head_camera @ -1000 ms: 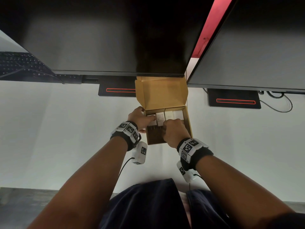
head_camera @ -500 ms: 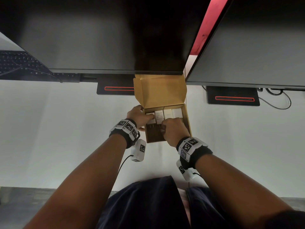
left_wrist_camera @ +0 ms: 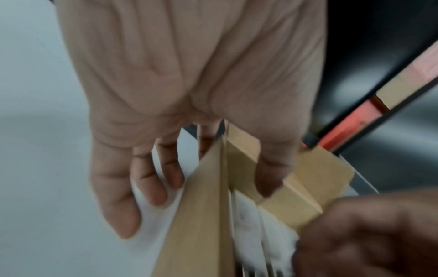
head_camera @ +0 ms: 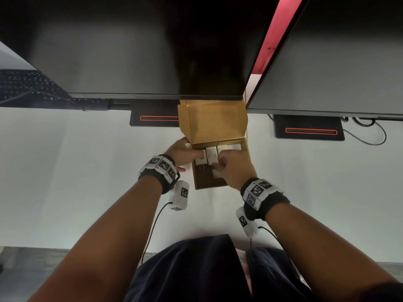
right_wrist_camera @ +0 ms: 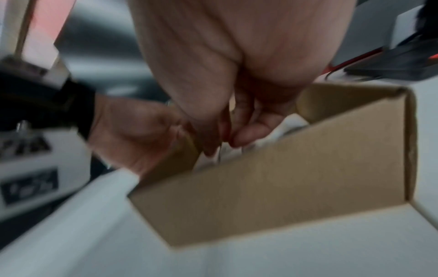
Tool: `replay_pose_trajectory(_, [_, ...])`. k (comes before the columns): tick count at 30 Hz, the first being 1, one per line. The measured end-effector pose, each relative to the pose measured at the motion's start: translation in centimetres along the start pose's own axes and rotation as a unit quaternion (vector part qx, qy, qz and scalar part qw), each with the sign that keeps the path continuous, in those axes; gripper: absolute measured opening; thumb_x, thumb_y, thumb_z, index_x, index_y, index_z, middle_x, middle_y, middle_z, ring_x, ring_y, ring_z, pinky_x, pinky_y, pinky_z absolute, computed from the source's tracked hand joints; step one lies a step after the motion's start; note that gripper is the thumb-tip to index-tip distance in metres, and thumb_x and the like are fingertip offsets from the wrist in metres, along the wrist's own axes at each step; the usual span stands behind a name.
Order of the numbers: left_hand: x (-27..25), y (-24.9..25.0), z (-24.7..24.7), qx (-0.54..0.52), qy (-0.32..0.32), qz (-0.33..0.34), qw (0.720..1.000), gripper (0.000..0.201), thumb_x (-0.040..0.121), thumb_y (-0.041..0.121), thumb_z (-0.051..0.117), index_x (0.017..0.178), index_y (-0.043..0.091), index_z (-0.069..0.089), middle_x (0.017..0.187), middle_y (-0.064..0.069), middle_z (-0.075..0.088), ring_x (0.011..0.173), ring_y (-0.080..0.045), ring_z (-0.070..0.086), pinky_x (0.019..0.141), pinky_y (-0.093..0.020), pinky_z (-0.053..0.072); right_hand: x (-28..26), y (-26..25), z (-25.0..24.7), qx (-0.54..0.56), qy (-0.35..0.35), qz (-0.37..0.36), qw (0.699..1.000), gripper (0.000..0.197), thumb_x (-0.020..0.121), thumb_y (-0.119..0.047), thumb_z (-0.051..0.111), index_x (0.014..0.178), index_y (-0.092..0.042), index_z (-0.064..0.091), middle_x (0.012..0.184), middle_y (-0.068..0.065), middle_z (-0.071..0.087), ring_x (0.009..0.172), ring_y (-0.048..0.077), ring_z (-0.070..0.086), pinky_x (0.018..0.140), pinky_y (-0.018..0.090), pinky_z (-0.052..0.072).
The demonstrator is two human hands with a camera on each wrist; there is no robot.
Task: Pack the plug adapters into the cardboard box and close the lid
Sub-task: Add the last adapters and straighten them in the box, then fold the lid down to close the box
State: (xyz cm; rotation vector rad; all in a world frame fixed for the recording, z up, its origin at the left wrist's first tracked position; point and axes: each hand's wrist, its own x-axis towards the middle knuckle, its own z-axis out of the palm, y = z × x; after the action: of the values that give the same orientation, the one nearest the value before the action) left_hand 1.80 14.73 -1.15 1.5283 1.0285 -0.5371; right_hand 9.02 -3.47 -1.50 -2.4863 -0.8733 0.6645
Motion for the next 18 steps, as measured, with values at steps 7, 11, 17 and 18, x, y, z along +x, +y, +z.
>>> replay_pose_trajectory(7, [-1.8,1.6,-4.0,-0.181,0.042,0.083,0.979,0.063,0.086,-0.016,0.041,0.128,0.027,0.062,0.136,-0.004,0.065,0.13,-0.028,0.058,0.105,-0.048,0.04,2.9,1.8,-6.6,0.248,0.214,0.131,0.936,0.032,0.092,-0.038,0.067,0.116,-0.019,0.058,0.112,0.002,0.063,0.091,0.018,0.061,0.075,0.028,0.052])
replay_pose_trajectory(11, [-3.3,2.1,-3.0,-0.226,0.025,0.082,0.97,0.052,0.094,-0.005,0.046,0.131,0.025,0.065,0.134,-0.001,0.068,0.123,-0.027,0.062,0.102,-0.053,0.046,4.0,2.4,-6.3,0.376,0.095,0.165,0.907,0.049,0.083,-0.063,0.053,0.118,-0.032,0.066,0.124,-0.006,0.068,0.116,0.022,0.063,0.106,0.05,0.047])
replay_pose_trajectory(17, [-5.0,0.3,-2.0,-0.223,0.013,0.027,0.974,0.048,0.092,0.004,0.048,0.137,0.017,0.059,0.134,-0.012,0.064,0.124,-0.036,0.061,0.101,-0.058,0.052,1.8,2.1,-5.3,0.316,0.073,0.19,0.927,0.07,0.082,-0.076,0.037,0.126,-0.027,0.062,0.13,0.001,0.066,0.118,0.026,0.063,0.105,0.053,0.048])
replay_pose_trajectory(18, [-5.4,0.1,-1.9,-0.214,0.011,0.023,0.976,0.043,0.096,0.009,0.048,0.136,0.018,0.058,0.133,-0.012,0.064,0.122,-0.036,0.061,0.102,-0.059,0.051,1.4,2.0,-5.2,0.301,0.071,0.193,0.931,0.072,0.081,-0.078,0.035,0.125,-0.027,0.062,0.129,0.002,0.067,0.115,0.027,0.064,0.104,0.053,0.049])
